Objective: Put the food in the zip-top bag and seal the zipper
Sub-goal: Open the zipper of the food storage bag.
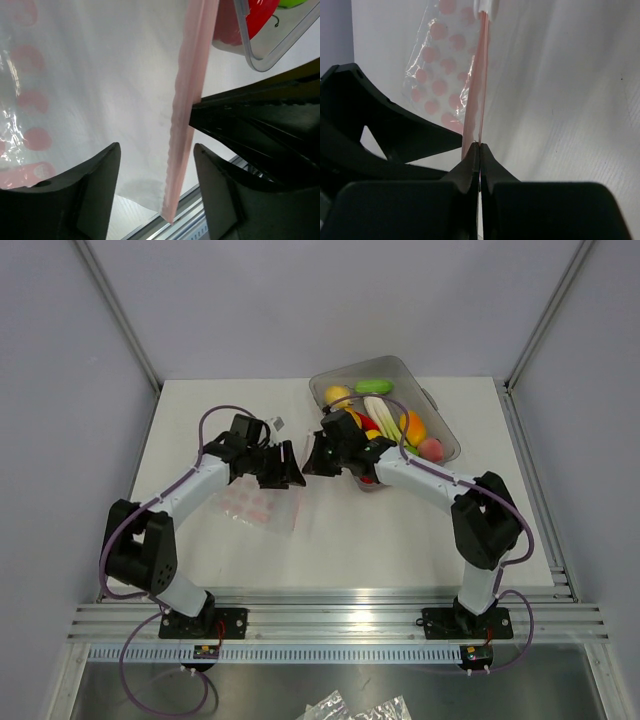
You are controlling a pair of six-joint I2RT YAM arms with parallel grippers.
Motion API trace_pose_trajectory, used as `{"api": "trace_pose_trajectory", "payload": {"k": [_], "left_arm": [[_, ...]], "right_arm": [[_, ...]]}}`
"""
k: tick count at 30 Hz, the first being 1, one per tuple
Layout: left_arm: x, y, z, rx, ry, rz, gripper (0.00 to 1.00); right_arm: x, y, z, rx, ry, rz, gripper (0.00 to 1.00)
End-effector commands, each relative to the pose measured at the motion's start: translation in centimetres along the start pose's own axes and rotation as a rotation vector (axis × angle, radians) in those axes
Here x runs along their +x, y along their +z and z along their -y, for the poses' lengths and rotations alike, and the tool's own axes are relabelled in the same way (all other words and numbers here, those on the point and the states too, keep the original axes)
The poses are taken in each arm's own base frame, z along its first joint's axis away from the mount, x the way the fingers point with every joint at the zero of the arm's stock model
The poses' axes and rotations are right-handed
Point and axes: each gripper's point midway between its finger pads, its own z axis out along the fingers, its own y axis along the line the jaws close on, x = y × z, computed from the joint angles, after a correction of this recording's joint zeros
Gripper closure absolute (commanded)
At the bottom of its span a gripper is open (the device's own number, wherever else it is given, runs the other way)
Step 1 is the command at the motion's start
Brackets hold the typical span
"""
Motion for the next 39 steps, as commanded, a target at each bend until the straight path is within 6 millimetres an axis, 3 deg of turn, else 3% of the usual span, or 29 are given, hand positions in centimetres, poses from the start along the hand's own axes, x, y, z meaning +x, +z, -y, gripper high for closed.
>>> {"api": "trace_pose_trajectory", "payload": {"k": [1, 5, 9, 14, 16, 17, 20, 21, 24, 26, 27, 29, 33, 34, 35, 39], "left_arm": [[-1.5, 0.2, 0.3, -0.018, 0.038, 0.037, 0.42], [-1.9, 0.3, 0.5, -0.01, 0.036, 0.05, 0.57], [-2.0, 0.1, 0.8, 0.003, 0.034, 0.057, 0.61], [-1.9, 0.0, 0.4, -0.002, 0.022, 0.069, 0.74], [-2.0, 0.0, 0.5, -0.001, 0.02, 0.074, 0.85], [-2.2, -0.1, 0.5, -0.005, 0.021, 0.08, 1.0], [-3.0, -1.1, 0.7, -0.036, 0.013, 0.094, 1.0], [-3.5, -2.0, 1.3, -0.033, 0.02, 0.119, 1.0], [-5.2, -4.2, 2.2, -0.071, 0.027, 0.179, 1.0], [-5.6, -5.4, 1.3, -0.159, 0.022, 0.186, 1.0], [-6.5, -6.3, 1.8, -0.171, 0.034, 0.211, 1.0], [-6.6, -7.2, 1.4, -0.218, 0.041, 0.205, 1.0], [-8.3, -10.1, 3.1, -0.228, 0.073, 0.252, 1.0], [-8.3, -10.8, 3.2, -0.241, 0.082, 0.252, 1.0], [-9.7, -12.3, 4.1, -0.251, 0.1, 0.3, 1.0], [-11.3, -15.1, 4.8, -0.312, 0.143, 0.335, 1.0]], "right_arm": [[-1.4, -2.6, -2.0, -0.049, -0.011, 0.06, 1.0], [-1.3, -3.0, -1.5, -0.03, -0.02, 0.061, 1.0], [-1.0, -3.1, -1.1, -0.018, -0.023, 0.06, 1.0], [-0.7, -3.2, -0.6, -0.005, -0.023, 0.057, 1.0], [-0.6, -3.2, -0.5, -0.003, -0.025, 0.057, 1.0], [-0.6, -3.1, -0.3, 0.006, -0.023, 0.057, 1.0], [-0.4, -3.0, 0.7, 0.058, -0.02, 0.056, 1.0], [-0.1, -2.9, 1.9, 0.11, -0.024, 0.044, 1.0], [-0.8, -3.3, 3.6, 0.21, -0.043, 0.076, 1.0], [-1.9, -3.9, 3.9, 0.248, -0.052, 0.115, 1.0], [-2.2, -4.2, 4.2, 0.265, -0.058, 0.12, 1.0], [-3.5, -5.0, 3.9, 0.272, -0.063, 0.157, 1.0], [-6.0, -6.2, 3.0, 0.29, -0.108, 0.211, 1.0], [-7.1, -6.8, 2.0, 0.275, -0.112, 0.237, 1.0], [-7.7, -7.2, 1.8, 0.279, -0.12, 0.252, 1.0], [-9.8, -8.0, 0.1, 0.252, -0.132, 0.298, 1.0]]}}
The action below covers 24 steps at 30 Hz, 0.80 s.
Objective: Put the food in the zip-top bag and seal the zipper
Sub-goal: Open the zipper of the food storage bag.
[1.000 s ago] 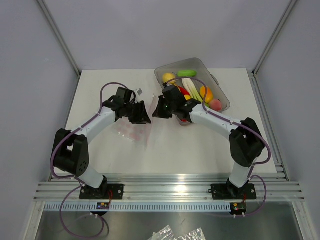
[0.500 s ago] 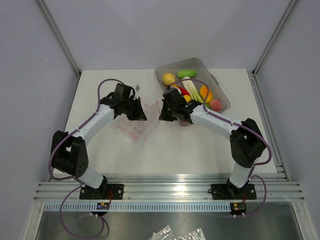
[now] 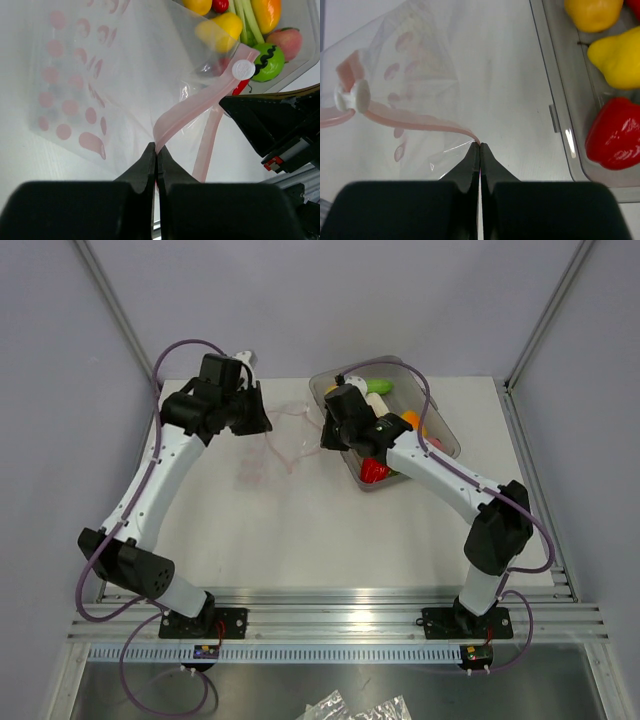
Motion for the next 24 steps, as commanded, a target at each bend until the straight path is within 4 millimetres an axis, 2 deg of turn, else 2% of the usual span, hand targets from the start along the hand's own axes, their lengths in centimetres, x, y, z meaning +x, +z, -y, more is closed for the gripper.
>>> {"api": "trace_pose_trajectory", "payload": {"k": [1, 4, 6, 7, 9, 12, 14, 16, 19, 22, 23, 24], "left_arm": [[-2.6, -3.5, -0.7, -0.076, 0.058, 0.07, 1.0], [-2.0, -2.1, -0.3, -0.051, 0.064, 0.041, 1.0], [0.3, 0.7, -0.9, -0.059, 0.059, -0.041, 1.0], [0.7, 1.9, -0.9, -0.05, 0.048, -0.05, 1.0], [2.6, 3.8, -1.1, -0.033, 0.029, -0.11, 1.0], [3.2, 5.7, -0.6, -0.002, -0.001, -0.131, 1.0], [3.1, 6.5, -0.1, 0.015, -0.009, -0.136, 1.0], [2.6, 6.9, 0.4, 0.026, -0.008, -0.134, 1.0], [1.7, 7.2, 1.0, 0.039, -0.029, -0.114, 1.0], [1.3, 7.6, 1.2, 0.04, -0.039, -0.107, 1.0], [1.0, 7.8, 0.9, 0.027, -0.041, -0.1, 1.0], [1.0, 7.8, 0.9, 0.023, -0.041, -0.098, 1.0]], "right_arm": [[-3.9, -1.8, -0.6, -0.003, -0.019, 0.093, 1.0], [-3.2, -0.7, -0.6, 0.004, -0.026, 0.068, 1.0], [-2.6, 0.6, -0.2, 0.011, -0.019, 0.044, 1.0], [-2.0, 1.2, 0.0, 0.003, -0.014, 0.019, 1.0], [-1.8, 2.5, 1.4, 0.017, -0.002, -0.008, 1.0], [-1.8, 3.9, 3.8, 0.047, 0.005, -0.044, 1.0], [-2.0, 4.0, 4.1, 0.036, 0.002, -0.052, 1.0], [-2.7, 3.6, 4.0, 0.021, -0.011, -0.051, 0.87], [-3.5, 2.7, 3.2, -0.005, -0.05, -0.048, 0.55], [-4.4, 1.5, 3.9, 0.014, -0.084, -0.03, 0.43], [-5.1, 0.5, 4.0, 0.01, -0.08, -0.008, 0.39], [-5.6, 0.0, 4.4, 0.01, -0.071, 0.003, 0.38]]}}
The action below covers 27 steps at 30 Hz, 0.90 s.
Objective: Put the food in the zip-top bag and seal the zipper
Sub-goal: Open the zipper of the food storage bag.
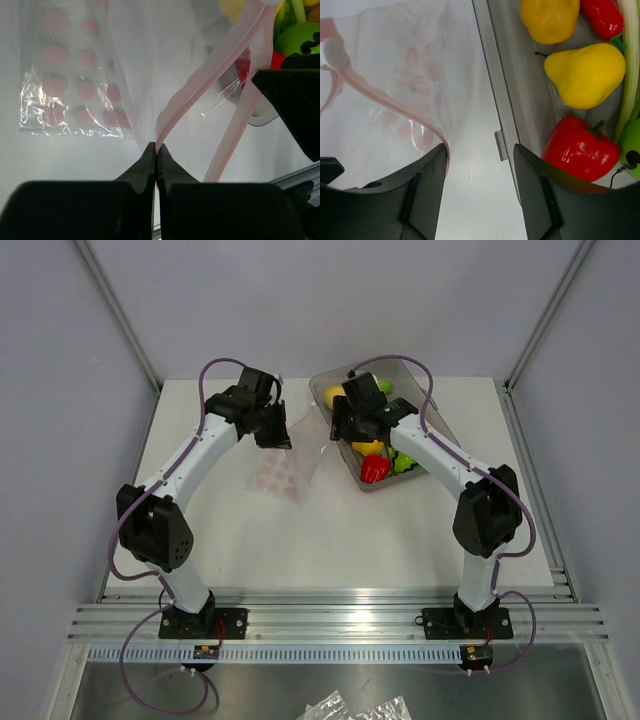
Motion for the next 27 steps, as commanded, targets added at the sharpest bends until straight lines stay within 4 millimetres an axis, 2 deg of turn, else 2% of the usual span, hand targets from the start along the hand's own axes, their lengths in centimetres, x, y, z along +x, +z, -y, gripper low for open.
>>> {"api": "trace_pose_trajectory", "payload": {"k": [1, 3, 4, 5, 8, 12, 15, 18, 19, 20, 22, 23, 27], "left_arm": [[-2.6, -0.6, 1.4, 0.043, -0.007, 0.08, 1.0], [-2.9, -0.3, 1.4, 0.038, -0.01, 0.083, 1.0], [-3.0, -0.3, 1.4, 0.04, -0.013, 0.086, 1.0], [-3.0, -0.2, 1.5, 0.047, -0.014, 0.082, 1.0], [-3.5, -0.2, 1.9, 0.061, -0.017, 0.089, 1.0], [-4.1, -0.4, 2.4, 0.074, -0.014, 0.104, 1.0], [-4.1, -0.2, 2.8, 0.099, -0.015, 0.1, 1.0], [-4.1, -0.1, 2.9, 0.101, -0.015, 0.095, 1.0], [-4.2, -0.1, 3.0, 0.103, -0.013, 0.098, 1.0], [-4.5, -0.3, 3.0, 0.099, -0.012, 0.108, 1.0], [-4.8, -0.1, 3.0, 0.097, -0.014, 0.113, 1.0], [-5.0, 0.1, 3.1, 0.094, -0.013, 0.112, 1.0], [-5.0, 1.0, 2.9, 0.082, -0.02, 0.099, 1.0]], "right_arm": [[-3.1, -4.2, 0.3, -0.041, -0.012, 0.081, 0.37], [-4.7, -5.4, 2.5, -0.024, 0.036, 0.126, 0.35], [-4.4, -5.2, 3.8, 0.0, 0.047, 0.121, 0.34], [-5.0, -5.4, 5.5, 0.027, 0.069, 0.132, 0.34], [-4.1, -4.2, 9.4, 0.1, 0.123, 0.082, 0.35], [-1.2, -3.2, 11.5, 0.145, 0.145, 0.011, 0.36], [-0.1, -3.2, 10.7, 0.095, 0.161, -0.017, 0.34], [0.5, -4.1, 9.0, -0.01, 0.146, -0.031, 0.29], [0.8, -4.5, 7.9, -0.069, 0.134, -0.043, 0.24], [0.0, -5.6, 7.0, -0.122, 0.114, -0.005, 0.21], [0.7, -6.5, 6.1, -0.179, 0.101, -0.01, 0.16], [0.1, -7.7, 5.8, -0.196, 0.098, 0.019, 0.15], [-0.4, -10.2, 5.6, -0.207, 0.095, 0.062, 0.14]]}}
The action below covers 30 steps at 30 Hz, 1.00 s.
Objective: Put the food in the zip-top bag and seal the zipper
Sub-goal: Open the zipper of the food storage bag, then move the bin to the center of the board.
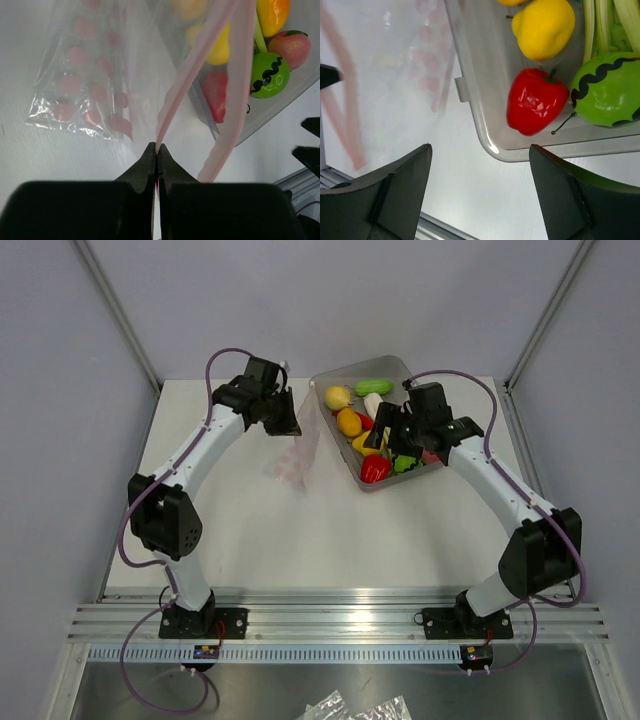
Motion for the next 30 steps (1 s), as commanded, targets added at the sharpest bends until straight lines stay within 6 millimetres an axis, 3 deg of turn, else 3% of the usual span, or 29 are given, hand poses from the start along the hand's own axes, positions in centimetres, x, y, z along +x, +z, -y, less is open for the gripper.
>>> {"api": "trace_pose_trajectory", "payload": {"k": [1, 3, 6, 12, 18, 20, 26, 30], "left_arm": [[-1.6, 0.2, 0.3, 0.002, -0.005, 0.044, 1.0], [-1.7, 0.3, 0.1, -0.005, -0.004, 0.046, 1.0], [-1.7, 0.2, 0.0, -0.01, -0.005, 0.05, 1.0], [-1.3, -0.3, 0.0, -0.006, -0.006, 0.051, 1.0], [-1.0, -0.7, 0.3, 0.005, -0.001, 0.045, 1.0], [-1.0, -0.8, 0.4, 0.006, 0.004, 0.048, 1.0], [-1.2, -1.5, 0.8, 0.019, 0.015, 0.058, 1.0], [-1.0, -1.9, 1.2, 0.035, 0.023, 0.057, 1.0]], "right_arm": [[-2.3, -3.7, -2.3, -0.088, -0.049, 0.115, 0.14], [-2.4, -4.5, -1.8, -0.054, -0.055, 0.138, 0.13], [-2.5, -4.0, 0.3, 0.047, -0.046, 0.147, 0.14], [-2.2, 0.5, 4.7, 0.186, 0.019, 0.032, 0.14], [1.0, 3.1, 6.4, 0.205, 0.064, -0.067, 0.14], [1.7, 2.9, 6.6, 0.201, 0.077, -0.071, 0.14], [6.8, 2.4, 8.6, 0.244, 0.125, -0.164, 0.14], [7.8, 0.4, 7.8, 0.209, 0.165, -0.166, 0.15]]}}
